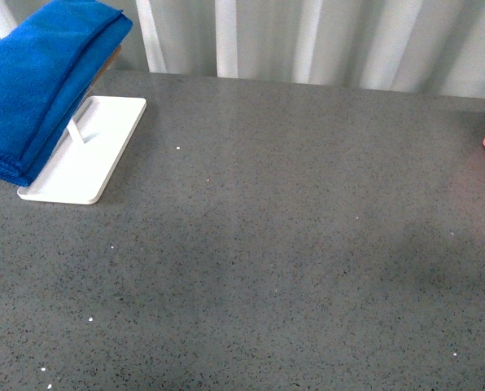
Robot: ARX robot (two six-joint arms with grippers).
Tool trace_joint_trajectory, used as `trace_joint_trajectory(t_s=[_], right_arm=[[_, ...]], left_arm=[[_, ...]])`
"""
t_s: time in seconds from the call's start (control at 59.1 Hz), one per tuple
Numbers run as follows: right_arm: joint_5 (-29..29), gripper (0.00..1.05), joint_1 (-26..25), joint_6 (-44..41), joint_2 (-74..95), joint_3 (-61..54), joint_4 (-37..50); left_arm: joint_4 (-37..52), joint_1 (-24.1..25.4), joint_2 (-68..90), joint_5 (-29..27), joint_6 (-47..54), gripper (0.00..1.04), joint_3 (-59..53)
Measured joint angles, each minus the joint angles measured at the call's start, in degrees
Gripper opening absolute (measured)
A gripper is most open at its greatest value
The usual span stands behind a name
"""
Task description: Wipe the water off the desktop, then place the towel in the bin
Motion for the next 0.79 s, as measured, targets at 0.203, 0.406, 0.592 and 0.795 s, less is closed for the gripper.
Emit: trace_joint_trajectory(t_s=[0.203,0.406,0.592,0.795], right_arm=[[0.0,0.98,0.0,0.0,0.0,0.0,0.0],[0.0,0.98,0.0,0.0,0.0,0.0,0.0],[0.0,0.98,0.0,0.0,0.0,0.0,0.0],[0.0,0.98,0.0,0.0,0.0,0.0,0.0]], left_arm=[[0.0,0.0,0.0,0.0,0.0,0.98,0.0],[0.0,0.0,0.0,0.0,0.0,0.98,0.0],[0.0,0.0,0.0,0.0,0.0,0.98,0.0],[0.0,0.0,0.0,0.0,0.0,0.98,0.0]])
